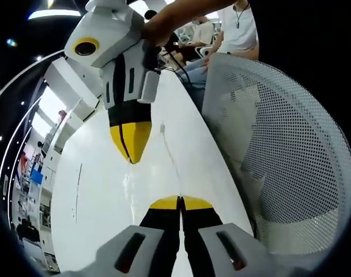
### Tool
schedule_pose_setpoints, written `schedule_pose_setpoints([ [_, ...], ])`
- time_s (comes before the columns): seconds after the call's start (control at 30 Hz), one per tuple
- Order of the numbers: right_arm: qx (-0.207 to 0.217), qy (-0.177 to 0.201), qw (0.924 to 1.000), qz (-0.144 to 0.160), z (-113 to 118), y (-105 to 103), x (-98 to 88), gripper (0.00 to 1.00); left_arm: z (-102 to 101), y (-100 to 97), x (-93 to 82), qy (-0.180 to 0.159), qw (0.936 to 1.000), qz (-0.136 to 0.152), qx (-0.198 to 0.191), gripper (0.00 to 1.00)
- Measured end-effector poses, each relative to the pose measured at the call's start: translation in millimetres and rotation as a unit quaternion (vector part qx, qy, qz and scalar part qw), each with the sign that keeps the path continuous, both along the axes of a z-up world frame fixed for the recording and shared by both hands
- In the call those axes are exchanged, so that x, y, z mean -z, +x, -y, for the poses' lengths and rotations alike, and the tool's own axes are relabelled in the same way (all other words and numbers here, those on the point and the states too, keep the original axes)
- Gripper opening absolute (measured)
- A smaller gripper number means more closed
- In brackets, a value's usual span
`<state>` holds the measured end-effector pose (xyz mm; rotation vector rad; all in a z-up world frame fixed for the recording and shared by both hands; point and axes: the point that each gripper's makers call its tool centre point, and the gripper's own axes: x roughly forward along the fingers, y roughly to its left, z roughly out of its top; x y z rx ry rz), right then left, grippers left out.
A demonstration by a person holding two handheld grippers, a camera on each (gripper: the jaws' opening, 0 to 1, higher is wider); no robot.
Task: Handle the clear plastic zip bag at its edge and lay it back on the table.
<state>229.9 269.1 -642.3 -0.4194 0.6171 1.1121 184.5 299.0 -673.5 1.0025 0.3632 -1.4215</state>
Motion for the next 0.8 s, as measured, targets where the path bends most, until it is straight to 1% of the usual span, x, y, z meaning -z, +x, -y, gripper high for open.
schedule_pose_setpoints([
  [0.23,0.009,0.007,0.9998,0.015,-0.1,10.2,-11.9,0.0,-0.6,-0.5,0.6,0.005,1.0,0.002,0.002,0.0],
  [0.27,0.013,0.006,0.9996,0.026,0.6,14.4,-13.9,0.0,-0.5,-0.8,0.5,0.005,1.0,0.001,0.002,0.0],
  [0.33,0.017,0.011,0.9995,0.026,1.0,17.5,-17.1,0.0,-0.8,-0.6,0.6,0.006,1.0,0.003,0.002,0.0],
  [0.63,0.029,0.018,0.9983,0.047,3.6,31.2,-29.0,0.0,0.2,-0.8,-0.8,0.007,1.0,0.006,0.001,0.0],
  [0.8,0.034,0.022,0.9977,0.055,3.9,33.7,-34.6,0.0,0.6,0.7,-1.6,0.007,0.9999,0.008,0.0,0.0],
])
